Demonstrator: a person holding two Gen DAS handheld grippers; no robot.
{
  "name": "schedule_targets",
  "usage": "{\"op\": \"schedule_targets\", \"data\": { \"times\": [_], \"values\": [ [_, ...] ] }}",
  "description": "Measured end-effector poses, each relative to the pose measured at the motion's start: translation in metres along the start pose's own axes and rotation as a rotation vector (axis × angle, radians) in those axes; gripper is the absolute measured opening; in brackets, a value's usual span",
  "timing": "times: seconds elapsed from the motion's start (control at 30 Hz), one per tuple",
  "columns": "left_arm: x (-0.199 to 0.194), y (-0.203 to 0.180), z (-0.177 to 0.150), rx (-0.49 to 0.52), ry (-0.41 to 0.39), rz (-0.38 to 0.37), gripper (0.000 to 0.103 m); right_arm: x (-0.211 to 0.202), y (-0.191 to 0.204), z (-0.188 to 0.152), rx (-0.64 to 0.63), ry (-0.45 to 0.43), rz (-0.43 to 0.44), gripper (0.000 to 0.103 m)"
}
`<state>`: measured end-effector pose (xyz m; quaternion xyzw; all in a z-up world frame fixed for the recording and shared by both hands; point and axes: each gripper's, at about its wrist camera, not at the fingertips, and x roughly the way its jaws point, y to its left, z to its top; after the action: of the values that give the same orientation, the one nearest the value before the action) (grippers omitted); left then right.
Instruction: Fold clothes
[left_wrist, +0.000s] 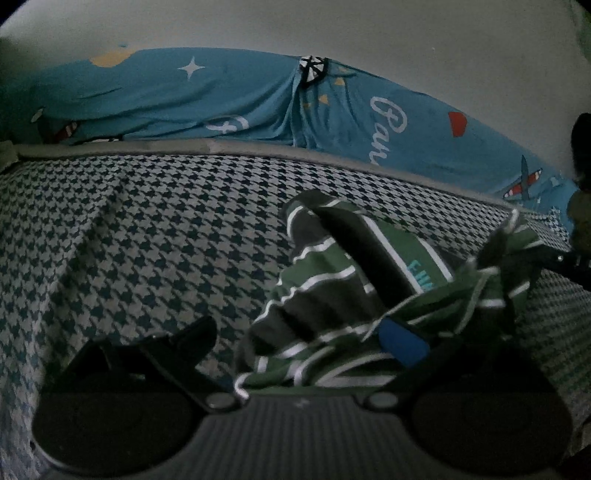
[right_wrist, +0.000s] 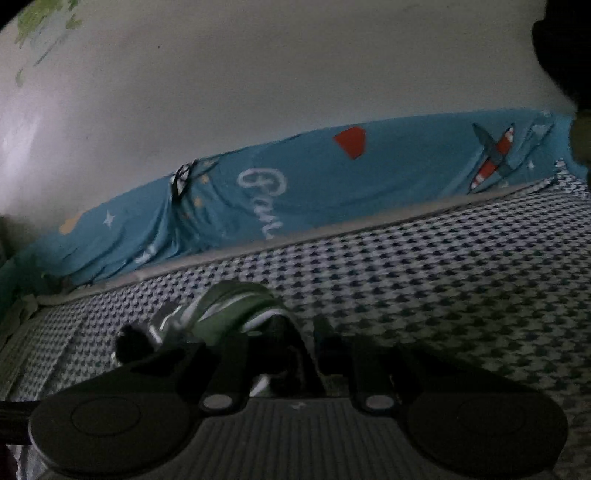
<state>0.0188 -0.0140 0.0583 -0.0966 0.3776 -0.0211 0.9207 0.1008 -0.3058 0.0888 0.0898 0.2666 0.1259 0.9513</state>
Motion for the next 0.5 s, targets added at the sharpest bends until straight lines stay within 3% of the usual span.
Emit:
{"op": "schedule_targets", "data": {
  "times": [0.27,0.5],
  "values": [
    [0.009,0.005,0.000,-0.006,0.001,0.020,0.099,-0.010,0.002,0.005,0.000,-0.072,0.052,0.026],
    [0.016,0.012,-0.006,-0.044,0.022,0.010,0.099,-0.003,0.016,-0.004,-0.008,0.023,0.194,0.030]
  ]
}}
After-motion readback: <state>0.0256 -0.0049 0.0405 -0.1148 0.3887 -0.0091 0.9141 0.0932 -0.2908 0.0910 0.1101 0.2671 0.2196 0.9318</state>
